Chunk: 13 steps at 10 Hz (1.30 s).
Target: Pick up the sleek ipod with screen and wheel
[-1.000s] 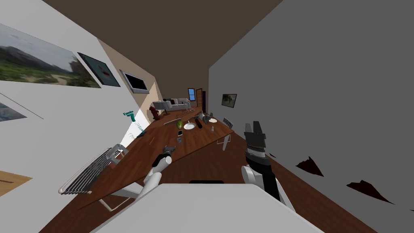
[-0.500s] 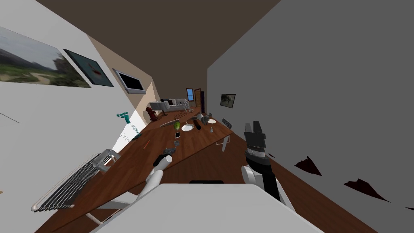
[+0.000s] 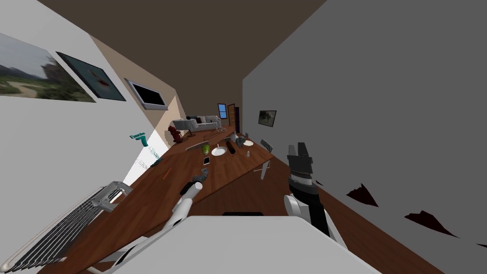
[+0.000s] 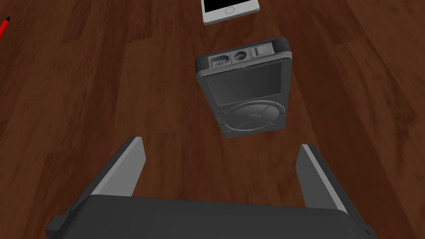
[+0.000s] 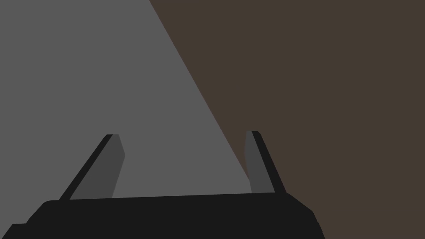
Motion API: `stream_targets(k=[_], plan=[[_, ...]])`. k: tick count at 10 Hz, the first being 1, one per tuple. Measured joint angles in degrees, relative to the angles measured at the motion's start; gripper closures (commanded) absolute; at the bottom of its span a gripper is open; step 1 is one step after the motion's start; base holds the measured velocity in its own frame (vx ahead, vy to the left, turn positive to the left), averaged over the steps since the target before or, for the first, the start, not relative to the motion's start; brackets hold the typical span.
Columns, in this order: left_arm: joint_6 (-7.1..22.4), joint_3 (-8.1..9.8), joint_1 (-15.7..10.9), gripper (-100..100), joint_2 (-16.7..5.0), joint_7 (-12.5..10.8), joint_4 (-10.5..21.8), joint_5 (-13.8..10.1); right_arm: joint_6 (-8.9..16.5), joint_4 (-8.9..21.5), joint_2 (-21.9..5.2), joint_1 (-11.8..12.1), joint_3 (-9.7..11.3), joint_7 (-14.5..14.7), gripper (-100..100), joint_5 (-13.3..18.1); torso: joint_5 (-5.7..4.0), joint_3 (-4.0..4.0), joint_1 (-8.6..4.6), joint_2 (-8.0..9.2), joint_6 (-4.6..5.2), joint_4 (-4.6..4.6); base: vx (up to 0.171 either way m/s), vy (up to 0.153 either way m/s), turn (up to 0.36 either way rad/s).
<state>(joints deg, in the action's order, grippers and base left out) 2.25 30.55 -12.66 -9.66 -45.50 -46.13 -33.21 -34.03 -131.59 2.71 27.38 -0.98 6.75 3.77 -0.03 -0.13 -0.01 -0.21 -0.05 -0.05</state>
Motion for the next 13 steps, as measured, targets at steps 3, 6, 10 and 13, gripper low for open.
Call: stream_targets(k=[3,6,10,13], plan=[[0.02,0.58,-1.28,0,-0.49,-0.91,2.18,-1.0,0.0,0.0,0.0,0.0,0.0,0.0,0,0.0,0.01,0.05,0.04,0.09,-0.01,0.01,0.042,0.007,-0.024],[-1.67,1.56,-3.47,-100,0.93,0.2,4.34,-0.2,0.0,0.0,-0.01,-0.01,-0.01,0.0,0,0.0,0.06,0.16,0.3,0.28,-0.01,0.06,-0.007,0.067,0.052],[-5.18,1.54,-6.67,-100,1.86,1.18,9.65,-0.06,0.0,0.0,0.0,-0.01,0.0,0.0,0,0.0,0.04,0.17,0.2,0.29,-0.01,0.06,-0.005,0.05,0.036],[-7.97,1.73,-9.97,-100,2.72,2.3,14.27,0.41,0.0,0.0,-0.01,-0.01,-0.01,0.0,0,0.0,0.05,0.17,0.26,0.3,-0.02,0.06,-0.008,0.072,0.07]])
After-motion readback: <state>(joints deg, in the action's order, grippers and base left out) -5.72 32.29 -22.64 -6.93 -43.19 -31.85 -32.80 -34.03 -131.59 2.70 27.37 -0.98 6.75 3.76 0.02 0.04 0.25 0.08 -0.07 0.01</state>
